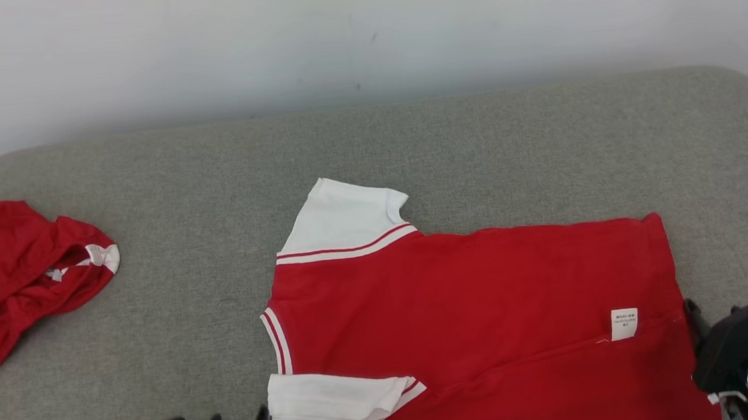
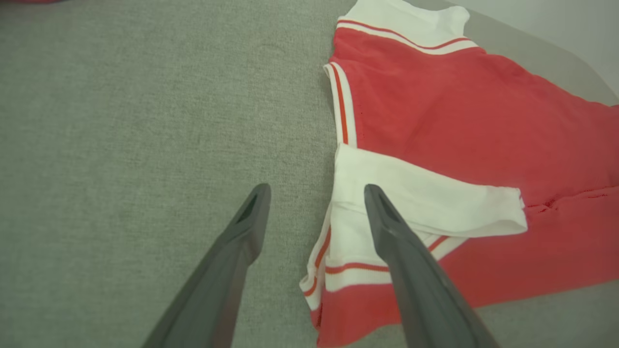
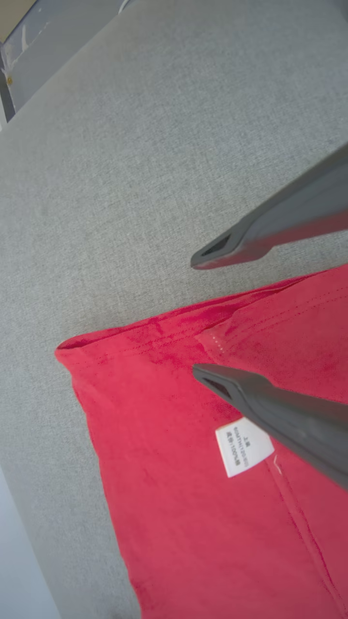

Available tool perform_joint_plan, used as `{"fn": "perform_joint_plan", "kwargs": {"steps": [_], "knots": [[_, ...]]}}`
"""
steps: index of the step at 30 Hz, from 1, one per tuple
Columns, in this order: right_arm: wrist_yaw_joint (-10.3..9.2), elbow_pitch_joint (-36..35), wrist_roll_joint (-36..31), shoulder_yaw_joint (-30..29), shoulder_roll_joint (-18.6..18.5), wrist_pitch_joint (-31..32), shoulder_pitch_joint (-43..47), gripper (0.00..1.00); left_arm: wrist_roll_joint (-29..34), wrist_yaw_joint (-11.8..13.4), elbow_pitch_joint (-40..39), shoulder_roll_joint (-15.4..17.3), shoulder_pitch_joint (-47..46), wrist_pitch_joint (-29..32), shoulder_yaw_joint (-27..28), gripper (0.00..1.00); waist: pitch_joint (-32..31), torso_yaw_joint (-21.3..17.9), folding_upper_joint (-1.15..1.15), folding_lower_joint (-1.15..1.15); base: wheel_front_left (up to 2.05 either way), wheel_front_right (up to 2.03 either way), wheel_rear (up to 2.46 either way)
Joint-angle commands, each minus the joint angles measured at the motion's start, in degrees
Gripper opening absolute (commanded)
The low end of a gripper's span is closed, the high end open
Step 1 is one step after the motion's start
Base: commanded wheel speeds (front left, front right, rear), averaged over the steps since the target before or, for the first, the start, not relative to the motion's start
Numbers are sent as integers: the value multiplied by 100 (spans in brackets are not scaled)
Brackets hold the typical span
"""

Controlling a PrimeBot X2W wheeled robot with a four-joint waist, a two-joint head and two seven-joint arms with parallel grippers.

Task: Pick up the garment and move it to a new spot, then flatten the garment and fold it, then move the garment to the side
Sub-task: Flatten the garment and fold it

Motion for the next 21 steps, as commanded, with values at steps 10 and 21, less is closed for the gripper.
{"fn": "perform_joint_plan", "kwargs": {"steps": [10, 21], "knots": [[-15, 302, 80, 631, -427, 937, -1541, 100, -4, -502, 474, 75, -2111, 684, 175, 100, 718, -219, 0, 0, 0, 0, 0], [-14, 1142, 201, 1334, -429, 1172, -3128, 100, -8, -1068, 1960, -168, -4172, 1399, 106, 100, 1575, -693, 0, 0, 0, 0, 0]]}}
